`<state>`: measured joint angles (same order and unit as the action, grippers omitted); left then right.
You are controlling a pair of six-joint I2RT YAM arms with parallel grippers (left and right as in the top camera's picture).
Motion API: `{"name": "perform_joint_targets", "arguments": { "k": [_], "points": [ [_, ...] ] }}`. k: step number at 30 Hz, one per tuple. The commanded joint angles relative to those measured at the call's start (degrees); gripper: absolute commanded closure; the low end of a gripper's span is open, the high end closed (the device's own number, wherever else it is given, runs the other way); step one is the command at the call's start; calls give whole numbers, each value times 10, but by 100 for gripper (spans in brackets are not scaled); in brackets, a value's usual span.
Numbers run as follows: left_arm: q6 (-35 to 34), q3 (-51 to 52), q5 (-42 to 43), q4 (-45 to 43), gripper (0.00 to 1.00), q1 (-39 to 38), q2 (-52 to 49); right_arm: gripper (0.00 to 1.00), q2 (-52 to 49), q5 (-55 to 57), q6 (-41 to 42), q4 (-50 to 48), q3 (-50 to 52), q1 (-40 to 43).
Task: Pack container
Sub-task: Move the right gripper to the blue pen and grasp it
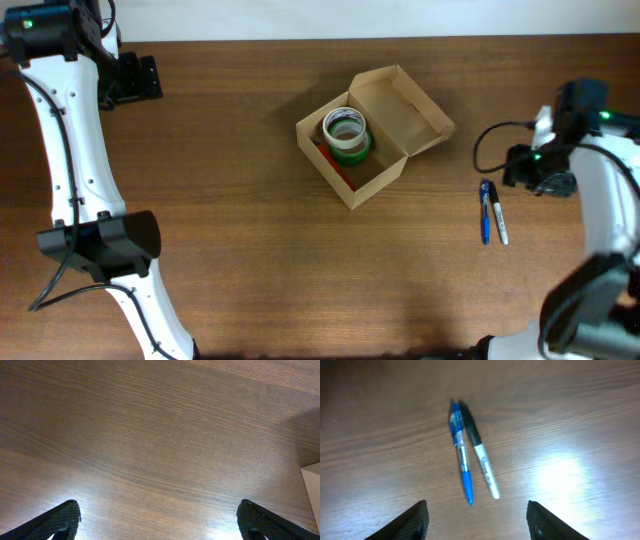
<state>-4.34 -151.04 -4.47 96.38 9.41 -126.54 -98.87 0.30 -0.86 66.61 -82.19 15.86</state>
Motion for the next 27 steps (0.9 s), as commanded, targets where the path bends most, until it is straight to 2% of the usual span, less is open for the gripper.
{"name": "perform_joint_targets", "arguments": {
  "k": [1,9,27],
  "points": [
    [-8,2,2,-1,0,1,5,36,-37,-23,3,-7,2,-13],
    [-8,2,2,-1,0,1,5,43,-121,-49,-4,-17,3,-19],
    [-8,2,2,-1,0,1,5,44,-153,-46,-30,-47,43,-28]
  ]
}}
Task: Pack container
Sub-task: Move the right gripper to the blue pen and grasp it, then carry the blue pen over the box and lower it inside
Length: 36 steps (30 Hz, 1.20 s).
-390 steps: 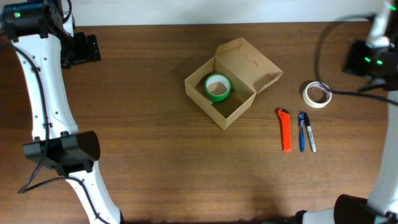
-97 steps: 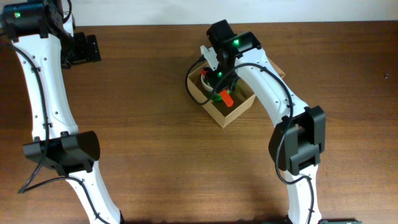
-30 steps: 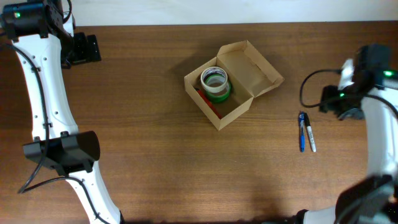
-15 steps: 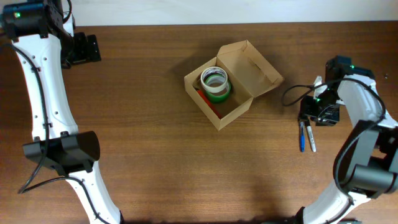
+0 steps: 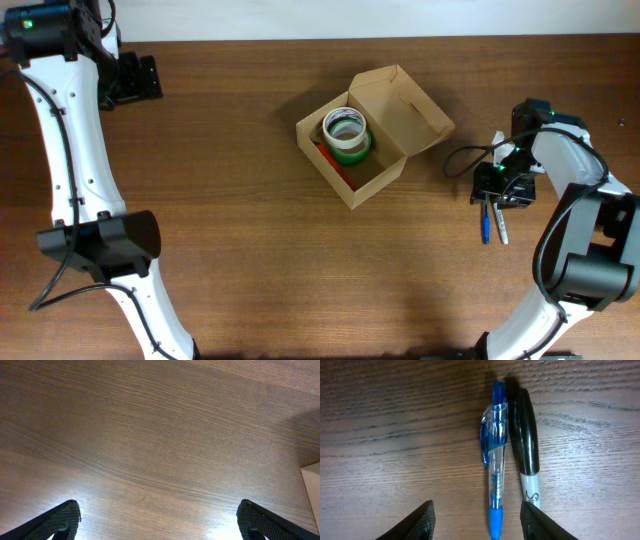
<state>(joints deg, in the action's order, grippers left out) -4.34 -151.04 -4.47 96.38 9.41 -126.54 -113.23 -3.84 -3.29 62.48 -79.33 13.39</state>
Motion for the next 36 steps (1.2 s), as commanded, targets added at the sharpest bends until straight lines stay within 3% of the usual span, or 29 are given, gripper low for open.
{"name": "perform_joint_targets", "arguments": {
  "k": [1,11,15,17,22,30,36],
  "points": [
    [-8,2,2,-1,0,1,5,44,-10,-5,-5,-8,19,-4],
    [-7,2,2,-1,0,1,5,44,-10,0,-3,-56,70,-3],
    [-8,2,2,-1,0,1,5,56,-10,2,4,-64,74,-3],
    [-7,2,2,-1,0,1,5,69,-10,7,16,-69,74,-3],
    [-7,2,2,-1,0,1,5,80,-10,10,19,-73,74,-3],
    [-8,2,2,-1,0,1,5,93,-9,-1,19,-68,66,-4],
    [-7,2,2,-1,0,1,5,96,39,-64,19,-11,-33,-4]
  ]
}}
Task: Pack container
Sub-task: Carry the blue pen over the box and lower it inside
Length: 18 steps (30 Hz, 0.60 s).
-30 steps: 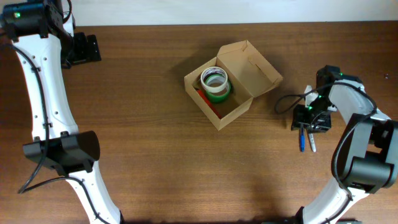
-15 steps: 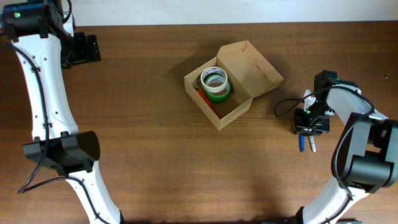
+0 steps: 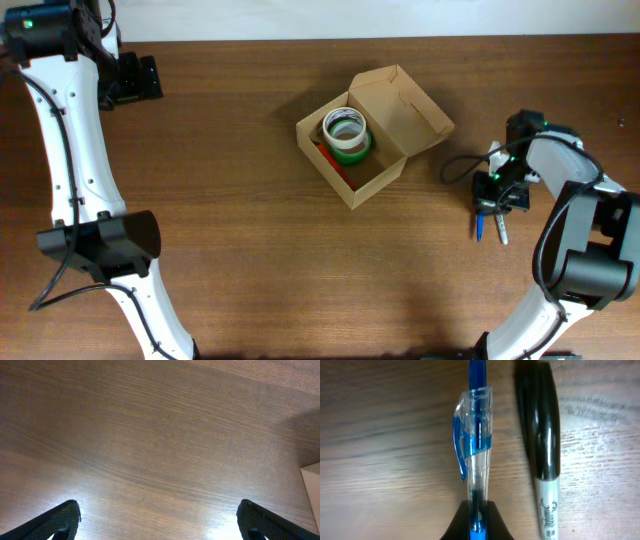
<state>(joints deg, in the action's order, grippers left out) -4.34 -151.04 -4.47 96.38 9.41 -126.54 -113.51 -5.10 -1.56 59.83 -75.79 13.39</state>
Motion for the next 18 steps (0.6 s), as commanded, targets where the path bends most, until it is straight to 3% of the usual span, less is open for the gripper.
{"name": "perform_joint_targets", "arguments": {
  "k": [1,8,12,18],
  "points": [
    [-8,2,2,-1,0,1,5,96,57,-61,2,31,-99,-4],
    [-8,2,2,-1,0,1,5,96,113,-65,25,153,-377,-28],
    [-8,2,2,-1,0,1,5,96,113,-33,25,184,-520,-130],
    [-8,2,2,-1,0,1,5,96,91,29,-23,175,-525,-275]
  ]
}}
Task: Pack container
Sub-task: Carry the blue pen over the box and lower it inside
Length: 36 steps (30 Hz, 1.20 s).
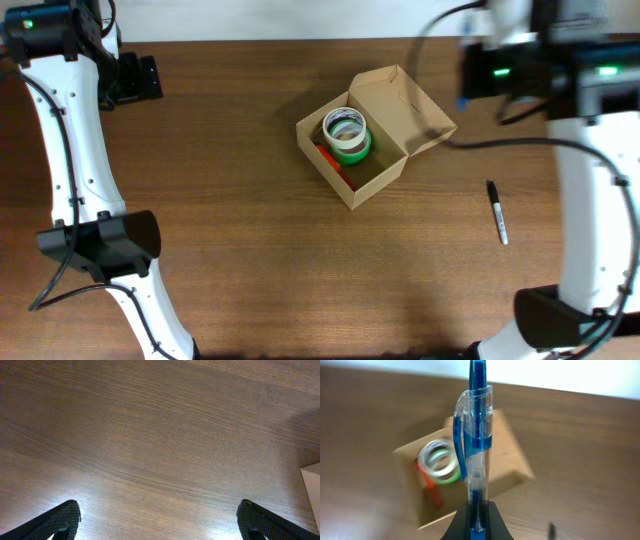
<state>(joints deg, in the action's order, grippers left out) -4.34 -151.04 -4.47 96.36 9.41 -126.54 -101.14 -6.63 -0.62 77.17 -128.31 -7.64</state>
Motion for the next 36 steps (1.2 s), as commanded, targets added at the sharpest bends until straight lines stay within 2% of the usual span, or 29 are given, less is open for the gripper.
{"name": "perform_joint_targets", "arguments": {
  "k": [1,7,18,36],
  "points": [
    [-8,2,2,-1,0,1,5,96,-45,46,-48,2,0,-87],
    [-8,2,2,-1,0,1,5,96,-151,61,-104,2,2,-161],
    [-8,2,2,-1,0,1,5,96,-307,12,-112,4,2,-164],
    [-8,2,2,-1,0,1,5,96,-334,-24,-111,13,14,-193]
  ]
}}
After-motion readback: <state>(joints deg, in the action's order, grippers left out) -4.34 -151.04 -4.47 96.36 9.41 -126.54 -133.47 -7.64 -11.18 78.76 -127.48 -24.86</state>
